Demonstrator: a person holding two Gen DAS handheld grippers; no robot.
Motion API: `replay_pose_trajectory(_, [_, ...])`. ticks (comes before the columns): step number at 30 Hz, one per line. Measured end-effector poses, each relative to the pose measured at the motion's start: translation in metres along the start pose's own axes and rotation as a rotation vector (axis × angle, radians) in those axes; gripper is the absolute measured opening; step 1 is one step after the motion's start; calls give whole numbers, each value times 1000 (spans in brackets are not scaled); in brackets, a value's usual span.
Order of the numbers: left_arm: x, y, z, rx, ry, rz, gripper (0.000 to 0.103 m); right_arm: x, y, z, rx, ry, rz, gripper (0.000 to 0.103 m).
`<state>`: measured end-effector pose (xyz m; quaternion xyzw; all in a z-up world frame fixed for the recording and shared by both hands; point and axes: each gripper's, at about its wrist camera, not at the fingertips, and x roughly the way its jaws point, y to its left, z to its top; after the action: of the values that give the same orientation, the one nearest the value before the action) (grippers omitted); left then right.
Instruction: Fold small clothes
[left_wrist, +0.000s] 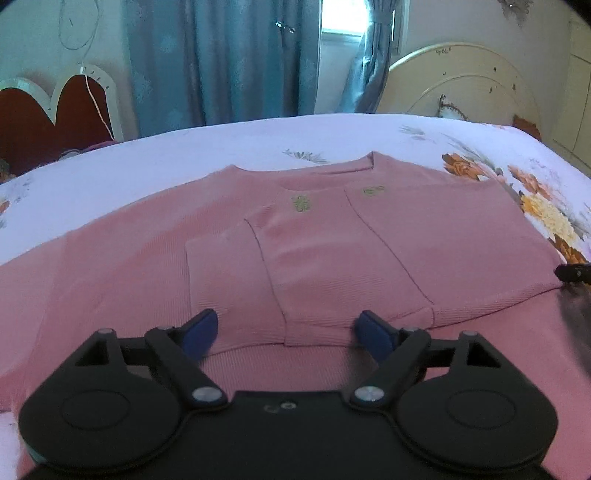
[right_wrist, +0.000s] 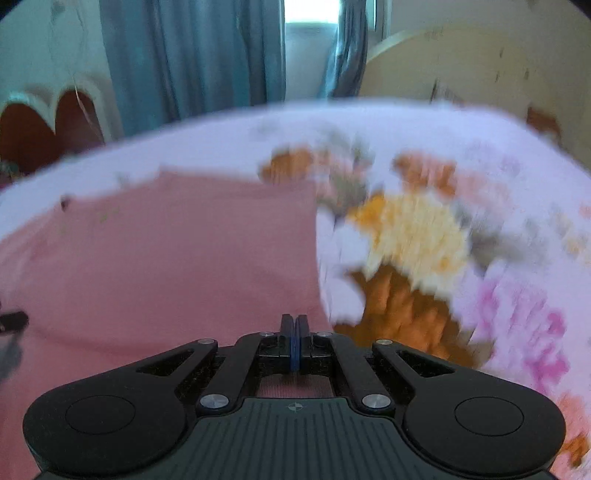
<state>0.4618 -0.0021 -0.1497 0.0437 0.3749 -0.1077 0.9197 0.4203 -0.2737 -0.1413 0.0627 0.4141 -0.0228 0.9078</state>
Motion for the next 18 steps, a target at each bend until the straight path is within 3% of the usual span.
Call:
replay_pose_trajectory(2, [-9, 7, 2, -52, -20, -20, 83, -7, 0, 3, 29, -18, 11, 0])
replay_pose_trajectory(6, [-27, 41, -2, -168, -50, 47, 91, -20, 7, 7, 78, -90, 40, 0])
replay_pose_trajectory(8, [-42, 66, -9, -233, -83, 130, 98, -20, 15, 8, 83, -100, 61, 0])
replay_pose_trajectory(14, [-97, 166, -46, -407, -116, 362, 96, -10, 42, 16, 104, -59, 100, 0])
replay_pose_trajectory(15, [-108, 188, -56, -459, -120, 401, 93, -7, 48, 18, 100, -55, 102, 0])
replay_pose_trajectory(18, [-138, 249, -84, -632, -104, 458, 49, 0, 63, 21, 91, -48, 100, 0])
